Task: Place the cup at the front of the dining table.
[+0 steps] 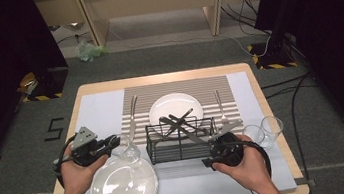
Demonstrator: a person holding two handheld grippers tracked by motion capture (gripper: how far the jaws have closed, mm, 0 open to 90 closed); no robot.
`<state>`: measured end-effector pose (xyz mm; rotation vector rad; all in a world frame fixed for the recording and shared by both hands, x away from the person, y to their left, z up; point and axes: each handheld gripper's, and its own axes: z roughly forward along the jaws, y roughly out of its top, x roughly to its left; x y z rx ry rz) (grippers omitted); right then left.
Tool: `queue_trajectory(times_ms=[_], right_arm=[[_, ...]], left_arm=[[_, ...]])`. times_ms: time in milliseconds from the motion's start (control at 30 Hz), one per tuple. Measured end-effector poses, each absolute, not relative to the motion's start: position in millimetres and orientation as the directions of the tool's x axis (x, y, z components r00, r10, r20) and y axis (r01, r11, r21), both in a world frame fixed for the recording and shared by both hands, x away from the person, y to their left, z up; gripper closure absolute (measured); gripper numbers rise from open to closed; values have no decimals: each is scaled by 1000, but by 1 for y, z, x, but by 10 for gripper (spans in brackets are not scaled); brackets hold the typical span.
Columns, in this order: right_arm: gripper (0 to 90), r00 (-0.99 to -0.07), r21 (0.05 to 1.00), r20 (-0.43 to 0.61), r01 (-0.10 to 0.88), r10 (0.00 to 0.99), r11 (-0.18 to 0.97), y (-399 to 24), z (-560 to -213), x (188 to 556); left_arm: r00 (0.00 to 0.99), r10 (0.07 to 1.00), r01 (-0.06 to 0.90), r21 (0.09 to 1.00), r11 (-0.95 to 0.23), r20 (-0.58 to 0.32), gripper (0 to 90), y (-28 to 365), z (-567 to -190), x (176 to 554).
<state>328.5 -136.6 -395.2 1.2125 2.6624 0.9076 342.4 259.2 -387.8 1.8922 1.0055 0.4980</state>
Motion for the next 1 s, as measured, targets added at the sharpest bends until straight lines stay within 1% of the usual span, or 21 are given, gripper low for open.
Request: queue_trajectory(times_ms=[1000], right_arm=[[541,-689,548,164,658,706,515,-137,-396,329]], left_arm=[[587,807,443,861,-250,-68,784,254,-388,352]])
